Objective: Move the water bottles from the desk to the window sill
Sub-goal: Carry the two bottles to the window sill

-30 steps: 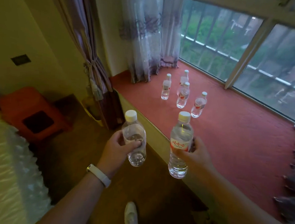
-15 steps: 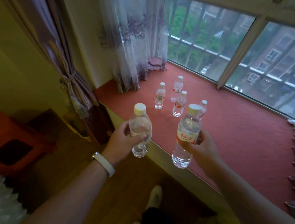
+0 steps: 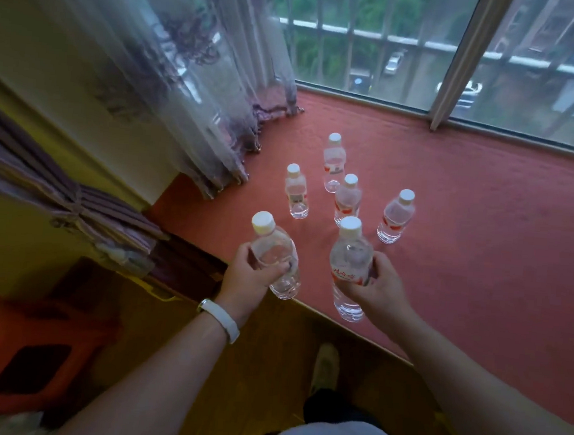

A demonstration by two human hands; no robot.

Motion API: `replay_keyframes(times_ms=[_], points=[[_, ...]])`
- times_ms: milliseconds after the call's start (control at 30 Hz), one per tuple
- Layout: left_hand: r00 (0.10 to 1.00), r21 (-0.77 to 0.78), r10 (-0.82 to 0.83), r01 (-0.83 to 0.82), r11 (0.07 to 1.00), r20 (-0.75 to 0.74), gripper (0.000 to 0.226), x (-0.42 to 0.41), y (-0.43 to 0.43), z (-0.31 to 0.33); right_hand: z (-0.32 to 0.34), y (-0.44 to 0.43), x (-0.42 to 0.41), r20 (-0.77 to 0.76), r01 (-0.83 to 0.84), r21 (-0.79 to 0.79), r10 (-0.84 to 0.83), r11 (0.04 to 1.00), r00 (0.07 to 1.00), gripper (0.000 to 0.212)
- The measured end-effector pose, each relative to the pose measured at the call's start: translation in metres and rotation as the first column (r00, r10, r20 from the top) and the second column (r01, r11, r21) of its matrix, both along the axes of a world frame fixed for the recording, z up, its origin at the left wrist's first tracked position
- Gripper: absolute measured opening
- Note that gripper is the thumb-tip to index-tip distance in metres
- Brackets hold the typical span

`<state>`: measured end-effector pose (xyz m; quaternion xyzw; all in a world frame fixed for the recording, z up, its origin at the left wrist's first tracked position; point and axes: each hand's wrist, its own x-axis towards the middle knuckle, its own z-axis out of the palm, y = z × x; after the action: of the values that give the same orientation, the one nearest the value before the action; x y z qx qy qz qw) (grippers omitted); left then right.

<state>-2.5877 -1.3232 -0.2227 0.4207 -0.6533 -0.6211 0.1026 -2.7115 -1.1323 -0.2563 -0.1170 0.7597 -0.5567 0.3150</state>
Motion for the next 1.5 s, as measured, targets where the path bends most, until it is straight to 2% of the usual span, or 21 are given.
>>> replay_keyframes(times_ms=[100, 233, 600, 800, 967, 1100, 1233, 1500], points=[[0.999, -0.011, -0.034, 0.034, 0.999, 0.007, 0.047, -0.028, -0.015, -0.003, -0.012, -0.009, -0.021, 0.004, 0.017, 0.038, -0.017, 0.999, 1.0, 0.048], [0.995, -0.025, -0.086, 0.087, 0.996, 0.044, 0.045, -0.057, -0.032, -0.01, -0.023, -0.016, -0.041, 0.006, 0.068, 0.099, -0.069, 0.993, 0.998, 0.059], [0.949, -0.077, -0.286, 0.297, 0.952, 0.13, 0.054, -0.122, -0.064, -0.085, -0.066, -0.045, -0.072, -0.011, 0.195, 0.166, -0.196, 0.967, 0.981, 0.055], [0.89, -0.146, -0.428, 0.449, 0.881, 0.156, 0.061, -0.148, -0.071, -0.123, -0.1, -0.06, -0.082, -0.044, 0.32, 0.163, -0.317, 0.933, 0.947, 0.053], [0.884, -0.176, -0.447, 0.466, 0.867, 0.137, 0.054, -0.167, -0.078, -0.148, -0.127, -0.07, -0.09, -0.08, 0.399, 0.172, -0.391, 0.901, 0.917, 0.055], [0.896, -0.153, -0.427, 0.442, 0.884, 0.118, 0.06, -0.175, -0.086, -0.169, -0.144, -0.076, -0.095, -0.117, 0.445, 0.177, -0.43, 0.878, 0.895, 0.055], [0.897, -0.146, -0.43, 0.441, 0.886, 0.101, 0.056, -0.182, -0.089, -0.186, -0.161, -0.077, -0.097, -0.135, 0.471, 0.166, -0.453, 0.866, 0.881, 0.054], [0.883, -0.158, -0.456, 0.468, 0.87, 0.106, 0.054, -0.185, -0.09, -0.208, -0.179, -0.072, -0.091, -0.103, 0.514, 0.178, -0.504, 0.839, 0.858, 0.056]])
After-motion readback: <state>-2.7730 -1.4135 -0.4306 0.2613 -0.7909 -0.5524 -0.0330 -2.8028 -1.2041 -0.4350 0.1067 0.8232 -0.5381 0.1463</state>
